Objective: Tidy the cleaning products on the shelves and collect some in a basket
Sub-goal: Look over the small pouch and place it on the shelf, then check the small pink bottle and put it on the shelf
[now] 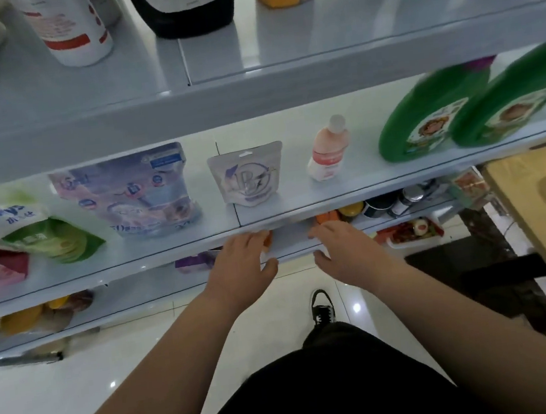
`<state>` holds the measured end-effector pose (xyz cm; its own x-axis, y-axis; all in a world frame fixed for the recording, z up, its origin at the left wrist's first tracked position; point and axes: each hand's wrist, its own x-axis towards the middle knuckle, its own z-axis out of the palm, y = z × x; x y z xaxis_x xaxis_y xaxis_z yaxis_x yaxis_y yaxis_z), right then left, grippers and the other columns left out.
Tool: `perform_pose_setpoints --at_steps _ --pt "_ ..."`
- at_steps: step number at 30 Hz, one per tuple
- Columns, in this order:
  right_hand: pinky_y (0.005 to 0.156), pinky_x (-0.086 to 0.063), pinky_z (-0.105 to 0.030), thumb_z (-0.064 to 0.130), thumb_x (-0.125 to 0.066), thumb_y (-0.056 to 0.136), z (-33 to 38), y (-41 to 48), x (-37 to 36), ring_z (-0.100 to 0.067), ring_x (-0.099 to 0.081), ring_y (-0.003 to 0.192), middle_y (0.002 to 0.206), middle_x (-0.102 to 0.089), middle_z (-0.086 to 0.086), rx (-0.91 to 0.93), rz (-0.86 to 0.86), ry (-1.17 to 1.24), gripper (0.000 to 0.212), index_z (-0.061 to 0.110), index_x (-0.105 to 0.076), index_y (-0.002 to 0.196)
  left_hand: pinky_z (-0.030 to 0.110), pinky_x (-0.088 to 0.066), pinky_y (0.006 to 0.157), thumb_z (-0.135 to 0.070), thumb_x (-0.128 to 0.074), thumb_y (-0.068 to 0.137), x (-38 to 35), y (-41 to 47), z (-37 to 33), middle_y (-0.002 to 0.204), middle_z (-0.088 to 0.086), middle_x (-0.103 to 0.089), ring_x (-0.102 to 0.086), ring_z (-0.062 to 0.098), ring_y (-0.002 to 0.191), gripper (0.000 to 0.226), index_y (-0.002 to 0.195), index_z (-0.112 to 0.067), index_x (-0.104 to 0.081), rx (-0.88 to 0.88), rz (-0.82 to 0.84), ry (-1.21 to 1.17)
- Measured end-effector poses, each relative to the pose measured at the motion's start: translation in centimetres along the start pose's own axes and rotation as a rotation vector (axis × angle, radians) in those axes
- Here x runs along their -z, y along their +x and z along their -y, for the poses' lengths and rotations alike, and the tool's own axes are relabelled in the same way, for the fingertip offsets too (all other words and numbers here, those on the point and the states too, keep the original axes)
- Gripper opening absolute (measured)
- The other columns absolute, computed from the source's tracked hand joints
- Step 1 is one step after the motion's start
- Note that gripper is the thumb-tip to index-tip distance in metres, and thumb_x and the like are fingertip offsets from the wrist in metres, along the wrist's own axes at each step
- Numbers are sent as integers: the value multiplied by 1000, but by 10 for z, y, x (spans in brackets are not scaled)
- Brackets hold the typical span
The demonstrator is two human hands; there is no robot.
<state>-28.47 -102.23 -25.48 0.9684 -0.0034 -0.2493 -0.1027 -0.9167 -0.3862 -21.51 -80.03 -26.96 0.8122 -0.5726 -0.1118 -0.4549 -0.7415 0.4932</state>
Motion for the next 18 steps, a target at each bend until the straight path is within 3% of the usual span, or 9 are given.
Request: perform_pose_setpoints --at_steps 8,13,18 --pt "104 -42 -33 33 -52 102 -38 -56 2 -18 -50 131 143 -56 2 -122 -29 -21 41 25 -54 142 37 -34 113 -31 -63 98 -29 21 -43 141 11 -53 -48 29 132 55 148 -13 -47 -45 88 -92" --pt "97 -45 -34 30 -55 100 -80 -44 23 -21 -52 127 137 -58 0 -86 -37 14 39 25 -56 138 39 -41 108 -31 -66 95 -28 72 -81 145 5 -45 -50 26 128 67 154 -22 -33 53 23 -198" --pt "99 -50 -41 29 -55 99 -120 -24 52 -23 -52 125 132 -59 -2 11 10 37 35 20 -61 132 39 -35 112 -29 -70 91 -25 136 -114 157 10 -34 -41 27 140 87 160 -19 -19 186 -142 -217"
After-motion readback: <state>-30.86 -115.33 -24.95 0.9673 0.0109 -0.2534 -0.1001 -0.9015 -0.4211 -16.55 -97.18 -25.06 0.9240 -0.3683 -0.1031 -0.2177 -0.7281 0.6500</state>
